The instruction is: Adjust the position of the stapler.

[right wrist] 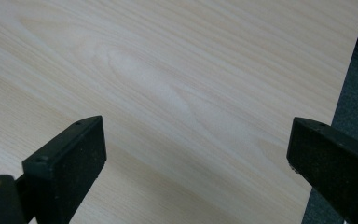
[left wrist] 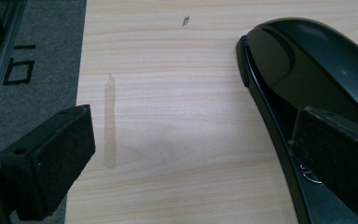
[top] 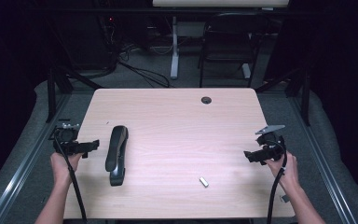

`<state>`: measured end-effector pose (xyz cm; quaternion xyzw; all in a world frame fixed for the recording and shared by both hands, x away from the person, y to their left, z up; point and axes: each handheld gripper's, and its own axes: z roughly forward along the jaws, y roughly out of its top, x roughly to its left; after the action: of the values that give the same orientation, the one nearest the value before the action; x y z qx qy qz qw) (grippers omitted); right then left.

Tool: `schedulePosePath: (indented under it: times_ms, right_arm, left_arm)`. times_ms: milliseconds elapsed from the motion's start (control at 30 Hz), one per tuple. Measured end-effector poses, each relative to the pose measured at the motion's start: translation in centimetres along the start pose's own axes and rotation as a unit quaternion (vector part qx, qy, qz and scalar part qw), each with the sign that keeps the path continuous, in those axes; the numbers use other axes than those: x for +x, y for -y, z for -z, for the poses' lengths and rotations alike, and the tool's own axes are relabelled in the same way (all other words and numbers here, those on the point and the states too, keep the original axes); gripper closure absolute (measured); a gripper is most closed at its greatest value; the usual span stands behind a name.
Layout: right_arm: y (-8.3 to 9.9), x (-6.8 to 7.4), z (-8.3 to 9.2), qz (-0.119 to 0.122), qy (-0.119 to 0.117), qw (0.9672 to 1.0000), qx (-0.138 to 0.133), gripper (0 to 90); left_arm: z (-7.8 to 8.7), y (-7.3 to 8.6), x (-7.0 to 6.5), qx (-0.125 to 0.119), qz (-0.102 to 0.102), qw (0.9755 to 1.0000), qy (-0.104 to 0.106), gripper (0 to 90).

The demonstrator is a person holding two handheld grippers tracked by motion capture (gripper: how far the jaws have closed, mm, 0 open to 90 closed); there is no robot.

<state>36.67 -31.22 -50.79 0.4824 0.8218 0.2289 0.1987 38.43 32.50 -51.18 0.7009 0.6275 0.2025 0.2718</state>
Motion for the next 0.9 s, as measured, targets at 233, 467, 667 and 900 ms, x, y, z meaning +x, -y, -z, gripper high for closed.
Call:
schedulePosePath:
  times_ms: [233,467,667,900]
  right_arm:
    - [0.0,0.2,-0.2,0.011,0.008,0.9999,0.007,4.4]
    - [-0.1,0.6,-0.3,0.027,0.008,0.9995,0.014,4.8]
    - [-0.1,0.6,-0.6,0.031,0.008,0.9992,0.022,5.4]
    - [-0.2,0.8,-0.7,0.041,0.004,0.9987,0.030,5.6]
  left_arm:
    - [-0.5,-0.1,-0.4,0.019,-0.011,0.9997,0.010,0.7]
    - [-0.6,-0.3,-1.3,0.029,-0.033,0.9990,0.011,1.2]
    - [-0.6,-0.3,-2.1,0.038,-0.047,0.9978,0.027,7.5]
    - [0.1,-0.6,-3.1,0.034,-0.063,0.9966,0.041,6.7]
